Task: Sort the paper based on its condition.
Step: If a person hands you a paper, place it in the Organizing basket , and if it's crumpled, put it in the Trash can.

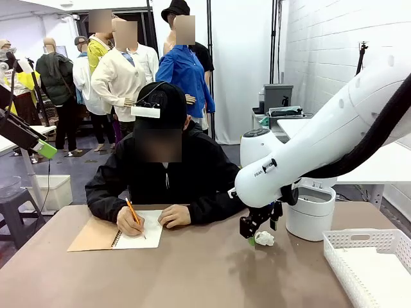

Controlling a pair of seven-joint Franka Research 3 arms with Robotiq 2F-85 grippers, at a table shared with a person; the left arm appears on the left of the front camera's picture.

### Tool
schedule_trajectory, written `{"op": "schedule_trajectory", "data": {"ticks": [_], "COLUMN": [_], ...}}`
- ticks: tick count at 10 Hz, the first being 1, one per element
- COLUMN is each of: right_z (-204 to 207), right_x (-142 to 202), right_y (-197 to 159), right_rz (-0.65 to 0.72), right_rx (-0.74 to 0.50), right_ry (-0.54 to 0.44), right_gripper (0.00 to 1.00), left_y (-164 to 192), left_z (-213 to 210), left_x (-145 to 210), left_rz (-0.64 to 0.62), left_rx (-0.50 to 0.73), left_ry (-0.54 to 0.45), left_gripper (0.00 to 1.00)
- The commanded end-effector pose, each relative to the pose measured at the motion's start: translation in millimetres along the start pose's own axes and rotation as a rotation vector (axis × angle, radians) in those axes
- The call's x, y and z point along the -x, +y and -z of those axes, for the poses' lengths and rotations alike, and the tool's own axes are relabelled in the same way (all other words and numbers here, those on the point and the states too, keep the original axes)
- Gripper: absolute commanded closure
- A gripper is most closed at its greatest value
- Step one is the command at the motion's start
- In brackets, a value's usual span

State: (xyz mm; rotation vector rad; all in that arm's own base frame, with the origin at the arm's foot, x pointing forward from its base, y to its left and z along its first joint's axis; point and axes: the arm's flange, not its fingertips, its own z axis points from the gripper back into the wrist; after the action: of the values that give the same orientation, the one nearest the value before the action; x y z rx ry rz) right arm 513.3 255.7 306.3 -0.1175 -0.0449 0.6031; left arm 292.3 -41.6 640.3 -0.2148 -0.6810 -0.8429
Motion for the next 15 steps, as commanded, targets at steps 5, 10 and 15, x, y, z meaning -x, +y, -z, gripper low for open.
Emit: {"op": "schedule_trajectory", "data": {"ticks": [5, 10, 15], "right_z": [10.5, 0.8, -56.4], "right_x": [-9.5, -9.1, 2.9], "right_y": [-3.2, 0.1, 1.8], "right_rz": [0.01, 0.047, 0.071], "right_rx": [-0.033, -0.062, -0.063], "right_ry": [0.021, 0.05, 0.057], "right_gripper": [0.12, 0.9, 0.9], "left_y": [0.9, 0.9, 0.9], "left_z": [-0.5, -0.5, -0.5], "left_x": [0.5, 0.5, 0.5], "left_rz": [-0.005, -0.005, -0.005], "left_rx": [0.001, 0.001, 0.001], "left_ry": [-0.003, -0.003, -0.003], "left_gripper": [0.0, 0.0, 0.0]}}
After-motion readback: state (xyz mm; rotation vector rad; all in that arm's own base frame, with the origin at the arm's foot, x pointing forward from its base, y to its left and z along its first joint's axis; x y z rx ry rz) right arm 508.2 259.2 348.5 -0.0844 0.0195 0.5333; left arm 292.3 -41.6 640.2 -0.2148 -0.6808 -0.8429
